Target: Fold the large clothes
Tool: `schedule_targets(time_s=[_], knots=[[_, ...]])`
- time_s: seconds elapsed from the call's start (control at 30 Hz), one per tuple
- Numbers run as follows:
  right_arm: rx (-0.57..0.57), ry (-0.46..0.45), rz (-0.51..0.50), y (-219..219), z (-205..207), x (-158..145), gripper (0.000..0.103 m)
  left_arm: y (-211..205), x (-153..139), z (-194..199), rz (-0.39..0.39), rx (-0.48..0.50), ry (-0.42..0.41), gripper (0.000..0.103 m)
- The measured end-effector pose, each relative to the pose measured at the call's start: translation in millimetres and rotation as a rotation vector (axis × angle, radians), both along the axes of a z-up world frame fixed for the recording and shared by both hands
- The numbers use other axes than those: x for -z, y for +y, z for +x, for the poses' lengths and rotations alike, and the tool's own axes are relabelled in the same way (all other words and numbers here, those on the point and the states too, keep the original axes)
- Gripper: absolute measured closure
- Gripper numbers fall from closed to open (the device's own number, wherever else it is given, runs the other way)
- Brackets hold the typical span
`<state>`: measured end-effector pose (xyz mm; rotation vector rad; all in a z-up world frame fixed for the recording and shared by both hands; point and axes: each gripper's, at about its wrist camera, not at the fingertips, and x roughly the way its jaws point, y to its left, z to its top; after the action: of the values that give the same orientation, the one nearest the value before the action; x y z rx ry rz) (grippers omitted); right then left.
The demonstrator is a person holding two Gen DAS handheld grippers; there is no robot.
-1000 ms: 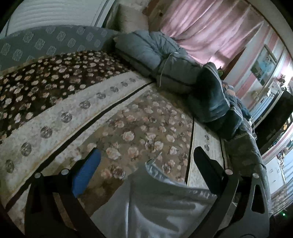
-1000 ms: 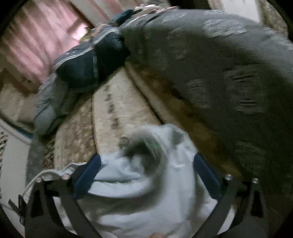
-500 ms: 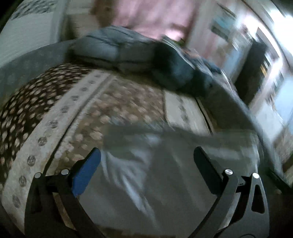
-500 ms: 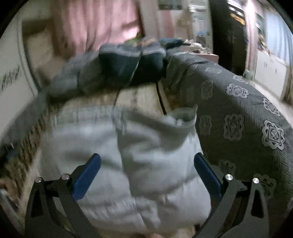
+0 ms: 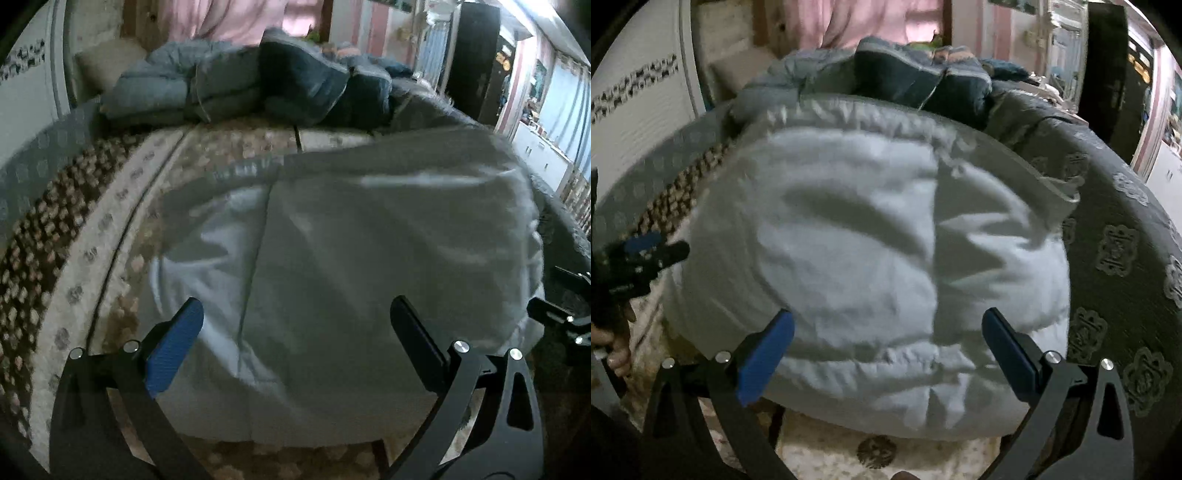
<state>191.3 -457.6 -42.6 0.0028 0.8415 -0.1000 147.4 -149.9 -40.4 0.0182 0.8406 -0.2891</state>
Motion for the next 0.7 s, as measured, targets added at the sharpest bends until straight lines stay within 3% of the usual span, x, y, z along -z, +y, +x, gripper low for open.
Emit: schedule_targets(time_s=[0.13, 0.4, 0.7], knots=[[0.061, 0.056, 0.022, -7, 35, 29, 0.001, -2, 29, 29, -0.023, -0.032, 0.074, 0.003], [0.082, 0.075, 0.091, -31, 91, 54, 0.001, -24, 49, 90, 0.085, -0.105, -0.026, 0.003], [0.142, 0.096, 0.127, -50, 138, 77, 0.001, -20, 71, 147, 0.035, -0.163, -0.015, 0.003]])
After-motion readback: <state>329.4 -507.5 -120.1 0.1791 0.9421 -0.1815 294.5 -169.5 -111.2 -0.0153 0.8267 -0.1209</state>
